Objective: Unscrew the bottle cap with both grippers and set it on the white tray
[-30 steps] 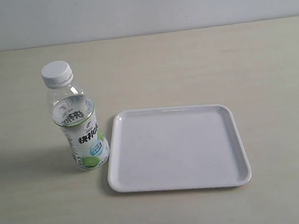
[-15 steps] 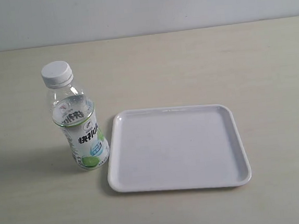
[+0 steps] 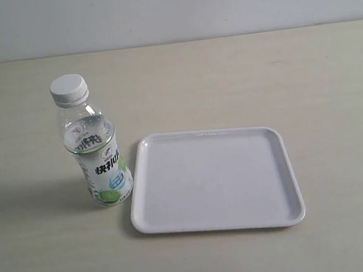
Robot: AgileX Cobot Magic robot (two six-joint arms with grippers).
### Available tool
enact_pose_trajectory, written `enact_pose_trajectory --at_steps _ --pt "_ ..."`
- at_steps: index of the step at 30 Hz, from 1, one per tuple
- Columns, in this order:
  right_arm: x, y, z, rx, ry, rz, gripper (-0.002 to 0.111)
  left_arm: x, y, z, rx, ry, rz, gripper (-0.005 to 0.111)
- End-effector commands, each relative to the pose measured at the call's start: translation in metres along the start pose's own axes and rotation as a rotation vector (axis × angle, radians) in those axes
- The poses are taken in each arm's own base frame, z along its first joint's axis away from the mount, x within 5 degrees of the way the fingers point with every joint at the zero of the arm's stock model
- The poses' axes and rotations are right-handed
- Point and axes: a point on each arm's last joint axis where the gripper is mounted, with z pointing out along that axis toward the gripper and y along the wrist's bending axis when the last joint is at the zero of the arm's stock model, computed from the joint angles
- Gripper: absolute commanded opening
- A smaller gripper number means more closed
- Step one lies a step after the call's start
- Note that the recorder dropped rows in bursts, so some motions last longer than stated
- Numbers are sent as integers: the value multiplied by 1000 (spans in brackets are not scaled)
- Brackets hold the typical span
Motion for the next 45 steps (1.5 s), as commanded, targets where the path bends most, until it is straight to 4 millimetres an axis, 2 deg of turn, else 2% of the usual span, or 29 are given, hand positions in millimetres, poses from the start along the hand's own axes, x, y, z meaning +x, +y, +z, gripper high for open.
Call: enact_pose_trajectory --at_steps 1,9,14,22,45 --pt "1 -1 0 6 -8 -9 0 18 8 -8 -30 -141 -67 0" --pt "1 -1 0 6 -8 -9 0 45 13 -36 4 -331 -104 0" --pt "1 -1 0 6 -8 -9 0 55 12 -46 31 -354 -51 0" --pt "1 -1 0 6 -8 -9 0 68 10 -47 51 -240 -49 0" --pt "1 -1 0 6 -8 -9 0 73 6 -46 93 -180 -55 0"
